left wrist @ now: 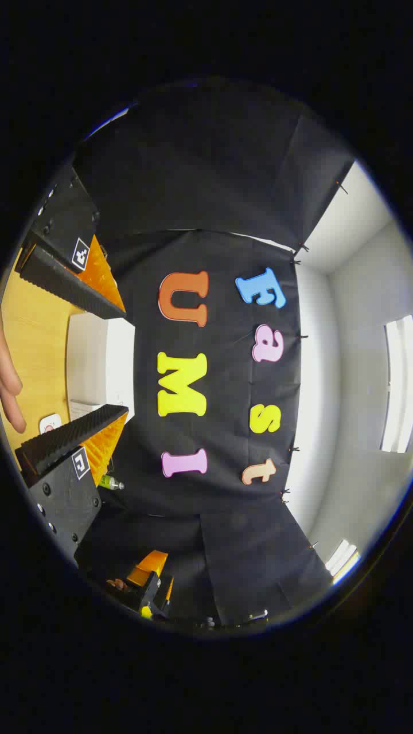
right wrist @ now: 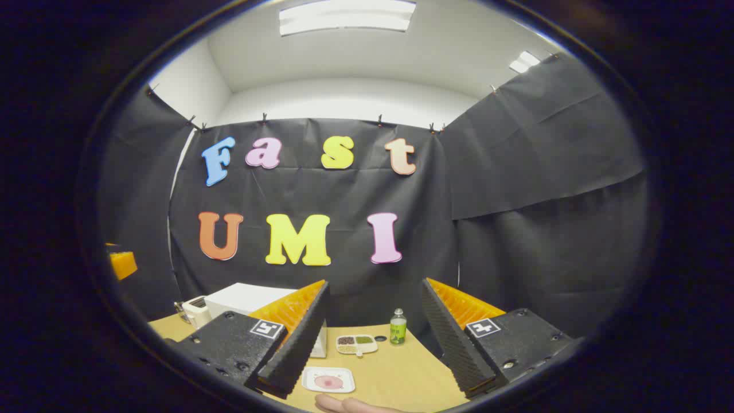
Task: Open the microwave oven with the left hand, put the food in, and close the microwave oven.
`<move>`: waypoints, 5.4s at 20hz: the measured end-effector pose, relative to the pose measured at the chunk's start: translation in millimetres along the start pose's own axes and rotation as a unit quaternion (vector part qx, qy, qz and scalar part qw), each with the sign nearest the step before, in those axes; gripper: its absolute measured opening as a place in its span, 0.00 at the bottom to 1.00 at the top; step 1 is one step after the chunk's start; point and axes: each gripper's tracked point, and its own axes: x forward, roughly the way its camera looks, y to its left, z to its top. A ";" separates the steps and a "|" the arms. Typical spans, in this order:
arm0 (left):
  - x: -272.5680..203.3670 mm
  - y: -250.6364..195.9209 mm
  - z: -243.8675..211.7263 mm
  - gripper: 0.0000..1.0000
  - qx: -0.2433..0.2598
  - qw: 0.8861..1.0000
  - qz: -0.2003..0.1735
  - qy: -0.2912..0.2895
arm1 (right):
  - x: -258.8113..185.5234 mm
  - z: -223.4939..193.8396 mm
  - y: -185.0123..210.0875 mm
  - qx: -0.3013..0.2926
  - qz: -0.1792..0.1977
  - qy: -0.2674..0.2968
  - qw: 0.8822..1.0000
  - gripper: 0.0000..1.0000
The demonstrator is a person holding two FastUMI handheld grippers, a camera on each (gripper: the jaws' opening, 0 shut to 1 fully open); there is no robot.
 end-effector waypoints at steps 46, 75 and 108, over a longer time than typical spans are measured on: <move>303.2 -150.1 -354.8 0.84 0.036 0.985 -0.035 0.163 | 48.9 -85.3 -61.2 -0.019 0.023 0.018 0.999 0.91; 320.3 -162.0 -354.3 0.23 0.006 0.990 -0.052 0.133 | 67.1 -144.7 -64.8 0.004 0.018 0.070 0.997 1.00; 153.1 -89.3 -331.0 0.04 -0.023 0.986 -0.131 0.100 | 35.8 -167.1 -49.5 0.029 0.034 0.083 0.996 1.00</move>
